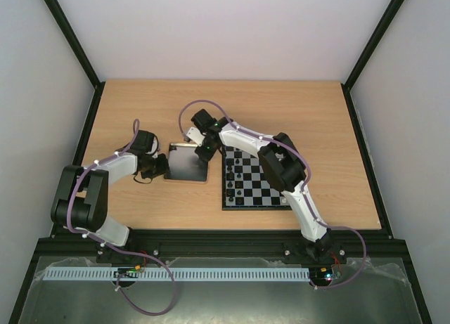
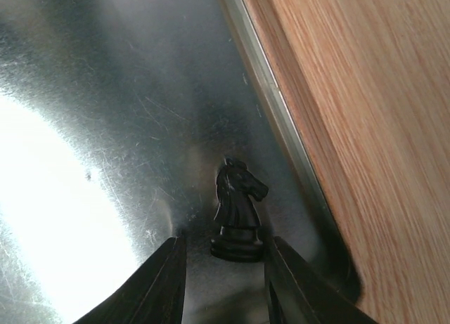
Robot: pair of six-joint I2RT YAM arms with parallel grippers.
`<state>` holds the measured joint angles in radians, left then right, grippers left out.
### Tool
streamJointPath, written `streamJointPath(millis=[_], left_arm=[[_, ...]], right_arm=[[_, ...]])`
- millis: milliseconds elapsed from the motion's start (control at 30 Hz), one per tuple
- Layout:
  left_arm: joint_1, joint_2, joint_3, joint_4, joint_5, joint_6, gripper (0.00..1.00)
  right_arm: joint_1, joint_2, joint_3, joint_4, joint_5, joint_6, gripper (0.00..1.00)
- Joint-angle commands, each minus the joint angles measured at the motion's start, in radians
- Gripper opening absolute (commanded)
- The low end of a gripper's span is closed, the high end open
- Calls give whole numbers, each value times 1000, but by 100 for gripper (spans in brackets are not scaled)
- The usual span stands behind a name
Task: Set up the chess pieces on the board
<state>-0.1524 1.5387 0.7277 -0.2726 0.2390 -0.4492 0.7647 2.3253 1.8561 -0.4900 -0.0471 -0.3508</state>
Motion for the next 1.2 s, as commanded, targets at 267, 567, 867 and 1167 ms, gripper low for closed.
streamJointPath(millis=[267, 567, 867, 1167], left_arm=[[-10, 8, 13, -22, 14, 18, 28], [-10, 9, 16, -22, 20, 21, 28], [-10, 5, 17, -22, 19, 21, 28], [-10, 1, 23, -27, 15, 21, 30]], right_arm=[[5, 78, 81, -35, 39, 4, 35], [5, 56, 49, -56, 53, 13, 34], [5, 28, 31, -76, 41, 21, 26], [5, -37, -20, -83, -11, 28, 13]])
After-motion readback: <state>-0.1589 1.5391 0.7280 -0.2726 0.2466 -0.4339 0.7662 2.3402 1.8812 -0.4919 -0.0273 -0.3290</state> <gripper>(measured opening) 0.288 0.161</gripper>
